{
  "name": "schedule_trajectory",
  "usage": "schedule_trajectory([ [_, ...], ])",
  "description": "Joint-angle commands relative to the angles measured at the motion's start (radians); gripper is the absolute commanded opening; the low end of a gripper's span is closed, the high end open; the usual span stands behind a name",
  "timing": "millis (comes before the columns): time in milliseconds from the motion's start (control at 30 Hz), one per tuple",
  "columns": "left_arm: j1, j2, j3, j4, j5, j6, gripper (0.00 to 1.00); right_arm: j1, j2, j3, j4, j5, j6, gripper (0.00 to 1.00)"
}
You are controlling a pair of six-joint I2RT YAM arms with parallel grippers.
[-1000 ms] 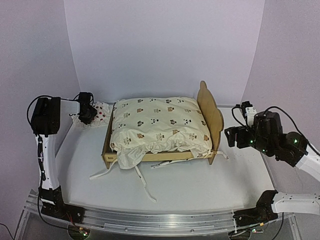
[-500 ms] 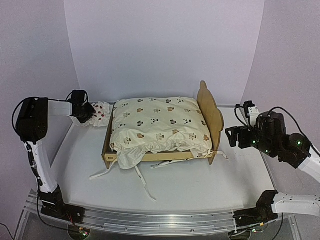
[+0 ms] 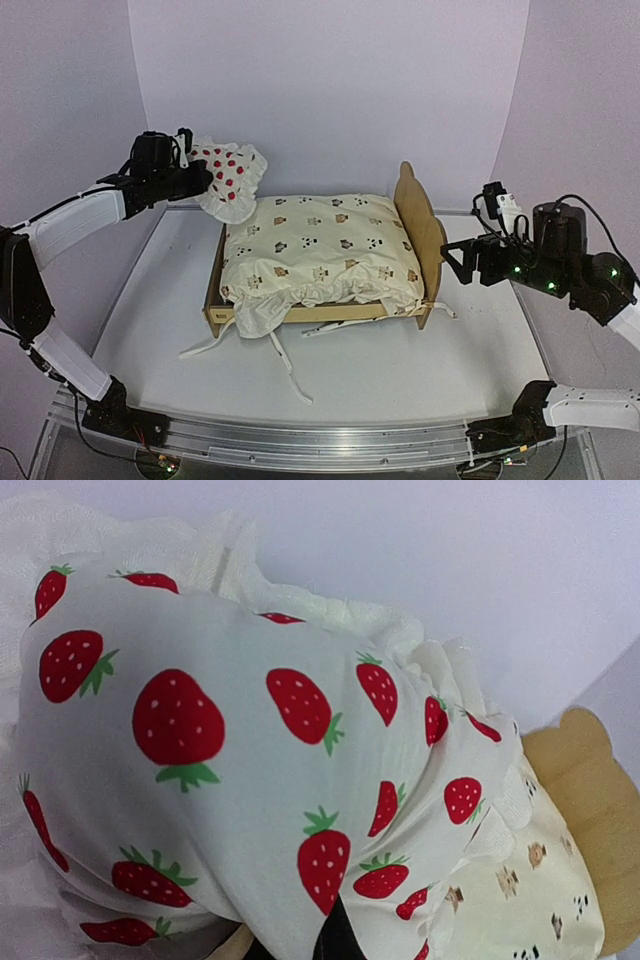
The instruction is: Set up the pet bed
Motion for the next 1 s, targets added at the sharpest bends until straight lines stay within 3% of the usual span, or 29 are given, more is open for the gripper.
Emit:
schedule_trajectory([
  [0,-0.117,-0.030,-0.001,-0.069,0.102,0.118,0.00,0.000,0.107,0.097,0.031,-0.361,0.018,0.98],
  [167,-0.255,-0.028,0.038,-0.120,0.166,0.153,0.00,0.000,0.301,0.214,0.086,-0.537,0.095,0.98],
  [533,-0.497,0.055,0.134,-0.225,0.171,0.192,0.00,0.000,0.591,0.415,0.128,-0.545,0.197,0.96],
  [767,-0.534,0.039,0.113,-0.205,0.227,0.200,0.00,0.001,0.680,0.427,0.191,-0.610,0.261,0.83],
  [967,-0.535,0.017,0.075,-0.165,0.278,0.189,0.00,0.010,0.713,0.412,0.232,-0.634,0.301,0.63],
])
